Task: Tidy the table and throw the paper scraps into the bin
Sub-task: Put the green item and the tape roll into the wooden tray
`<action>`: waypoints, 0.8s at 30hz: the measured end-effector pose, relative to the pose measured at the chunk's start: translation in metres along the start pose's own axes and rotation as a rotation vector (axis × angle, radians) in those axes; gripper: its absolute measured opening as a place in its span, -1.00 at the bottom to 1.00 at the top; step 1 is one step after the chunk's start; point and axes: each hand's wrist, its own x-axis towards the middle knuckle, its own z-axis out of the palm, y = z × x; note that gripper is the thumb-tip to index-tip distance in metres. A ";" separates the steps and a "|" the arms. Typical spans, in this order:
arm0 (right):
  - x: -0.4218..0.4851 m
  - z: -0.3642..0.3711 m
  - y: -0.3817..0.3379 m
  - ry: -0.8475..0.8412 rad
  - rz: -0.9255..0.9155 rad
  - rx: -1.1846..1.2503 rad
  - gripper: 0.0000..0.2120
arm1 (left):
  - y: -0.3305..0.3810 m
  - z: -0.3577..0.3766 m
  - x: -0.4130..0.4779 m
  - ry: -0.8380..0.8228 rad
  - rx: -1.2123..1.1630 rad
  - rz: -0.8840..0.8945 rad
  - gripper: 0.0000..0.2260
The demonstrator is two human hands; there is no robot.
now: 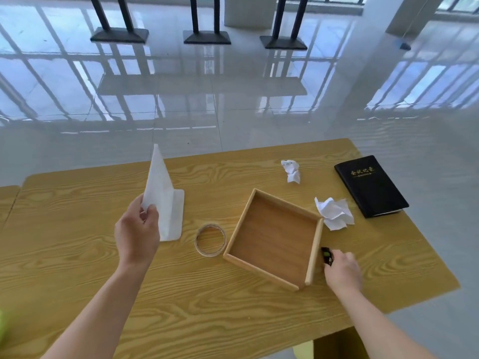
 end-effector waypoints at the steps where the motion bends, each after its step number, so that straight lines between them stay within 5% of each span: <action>1: 0.002 0.000 0.001 0.003 -0.010 0.003 -0.64 | 0.001 0.000 -0.001 0.003 0.005 0.002 -0.73; 6: -0.004 -0.020 -0.019 0.140 -0.052 0.268 -0.68 | 0.005 -0.004 -0.012 0.006 0.027 0.009 -0.73; 10: -0.038 -0.028 -0.083 0.100 -0.363 0.398 -0.70 | 0.005 -0.009 -0.020 0.016 0.011 0.009 -0.72; 16: -0.083 0.019 -0.212 -0.119 -0.781 0.191 -0.77 | -0.002 -0.020 -0.034 -0.004 0.018 0.015 -0.72; 21: -0.094 0.044 -0.259 -0.125 -0.802 -0.127 -0.86 | -0.009 -0.029 -0.043 -0.040 -0.010 0.013 -0.71; 24: -0.092 0.050 -0.259 -0.149 -0.810 -0.093 -0.85 | -0.010 -0.032 -0.044 -0.050 -0.049 0.005 -0.69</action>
